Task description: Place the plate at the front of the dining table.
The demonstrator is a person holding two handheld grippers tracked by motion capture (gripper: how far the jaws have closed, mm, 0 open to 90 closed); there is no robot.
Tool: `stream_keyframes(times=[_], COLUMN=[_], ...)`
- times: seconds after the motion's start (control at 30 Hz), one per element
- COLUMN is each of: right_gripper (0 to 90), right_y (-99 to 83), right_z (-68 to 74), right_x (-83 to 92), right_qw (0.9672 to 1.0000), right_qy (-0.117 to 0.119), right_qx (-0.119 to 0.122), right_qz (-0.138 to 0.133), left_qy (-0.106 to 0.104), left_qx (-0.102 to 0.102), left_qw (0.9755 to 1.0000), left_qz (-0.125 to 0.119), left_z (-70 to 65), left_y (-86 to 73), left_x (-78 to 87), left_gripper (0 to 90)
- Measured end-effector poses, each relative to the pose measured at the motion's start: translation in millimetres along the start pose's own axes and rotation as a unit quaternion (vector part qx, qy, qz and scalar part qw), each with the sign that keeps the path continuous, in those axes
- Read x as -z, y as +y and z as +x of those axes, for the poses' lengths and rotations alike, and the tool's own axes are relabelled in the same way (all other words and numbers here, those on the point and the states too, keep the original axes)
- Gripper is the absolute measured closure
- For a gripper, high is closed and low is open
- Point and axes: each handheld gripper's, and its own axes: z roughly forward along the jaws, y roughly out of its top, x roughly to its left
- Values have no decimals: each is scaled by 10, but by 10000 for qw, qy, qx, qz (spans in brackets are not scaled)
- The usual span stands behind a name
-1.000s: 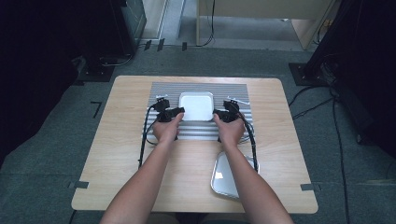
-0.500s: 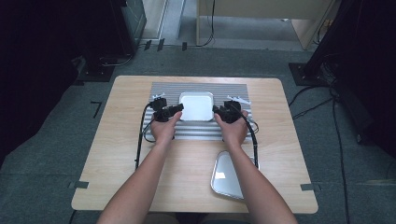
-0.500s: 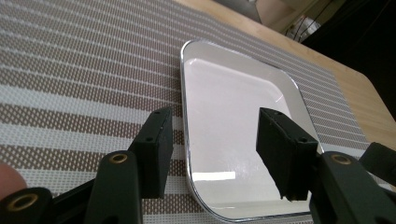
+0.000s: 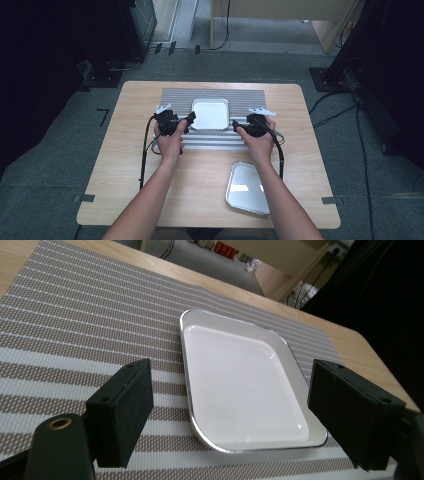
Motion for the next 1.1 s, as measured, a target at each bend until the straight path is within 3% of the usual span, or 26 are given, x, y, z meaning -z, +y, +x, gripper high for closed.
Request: stream_keyframes(times=[0.07, 0.17, 0.27, 0.63, 0.83, 0.93, 1.1], right_gripper=[266, 258, 248, 185, 186, 187, 187], right_y=[-27, -34, -47, -149, -225, -282, -325], right_z=[-25, -42, -76, -209, -279, -308, -374], right_x=[85, 145, 254, 449, 543, 611, 675], right_qw=[9999, 9999, 9998, 9996, 9996, 9995, 9995], right_qy=[-127, -71, -138, -166, -167, -172, -192], right_qx=[53, 71, 93, 172, 206, 231, 219], right_qz=[-18, -54, -97, -176, -127, -119, -126], left_qy=[-44, 12, 58, 22, 21, 115, 160], left_qx=[17, -36, -263, -550, -635, -808, -800], left_qw=[10000, 10000, 9996, 9983, 9976, 9962, 9962], left_qz=[8, -24, -111, -210, -277, -297, -308], left_z=[-1, -7, -28, -8, 35, 92, 183], left_y=[-26, -38, -76, -160, -201, -246, -295], left_x=[52, 89, 161, 343, 458, 519, 596], left_gripper=[186, 186, 182, 162, 162, 157, 157])
